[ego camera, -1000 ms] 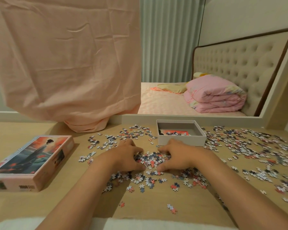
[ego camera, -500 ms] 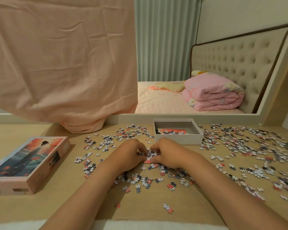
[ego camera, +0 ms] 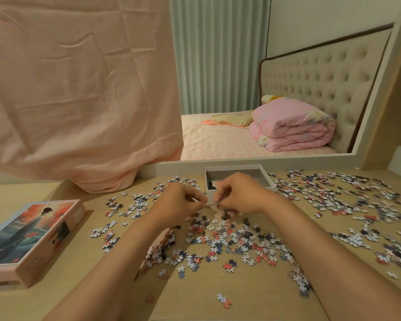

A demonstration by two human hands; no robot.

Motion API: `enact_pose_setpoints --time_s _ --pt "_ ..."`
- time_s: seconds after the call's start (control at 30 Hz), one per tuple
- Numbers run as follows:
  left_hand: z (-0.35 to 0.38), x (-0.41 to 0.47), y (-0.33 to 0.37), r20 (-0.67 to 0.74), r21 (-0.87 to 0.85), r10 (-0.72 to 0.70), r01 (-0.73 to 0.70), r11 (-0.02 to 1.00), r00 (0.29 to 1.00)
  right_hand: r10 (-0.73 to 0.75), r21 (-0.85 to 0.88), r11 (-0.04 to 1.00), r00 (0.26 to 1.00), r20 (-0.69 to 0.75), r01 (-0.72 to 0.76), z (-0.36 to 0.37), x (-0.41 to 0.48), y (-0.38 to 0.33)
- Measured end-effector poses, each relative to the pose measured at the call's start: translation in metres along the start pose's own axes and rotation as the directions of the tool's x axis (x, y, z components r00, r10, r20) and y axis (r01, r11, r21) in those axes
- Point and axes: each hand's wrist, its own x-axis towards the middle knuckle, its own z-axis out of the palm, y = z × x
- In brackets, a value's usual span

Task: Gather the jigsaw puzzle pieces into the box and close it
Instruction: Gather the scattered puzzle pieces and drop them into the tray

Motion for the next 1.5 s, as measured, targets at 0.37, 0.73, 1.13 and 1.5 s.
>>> enact_pose_setpoints --time_s 0.37,0.73,1.13,1.5 --pt "0.022 0.089 0.035 -0.084 0.031 0.082 -0.08 0.996 0.993 0.002 0.009 1.0 0.872 -0.489 0.003 -0.035 0.031 0.042" --pt "0.038 0.075 0.013 0.137 0.339 0.157 -0.195 0.92 0.978 0.005 -0.217 0.976 0.992 -0.128 -0.033 -0.026 0.03 0.052" --pt "0.021 0.029 -0.028 0.04 0.412 0.011 -0.026 0.911 0.999 -0.107 -0.292 0.952 0.994 -0.025 0.095 -0.022 0.012 0.004" --pt "0.014 0.002 -0.027 0.245 0.331 0.055 -0.137 0.934 0.968 0.002 -0.435 0.897 0.982 0.19 0.083 0.003 0.006 0.004"
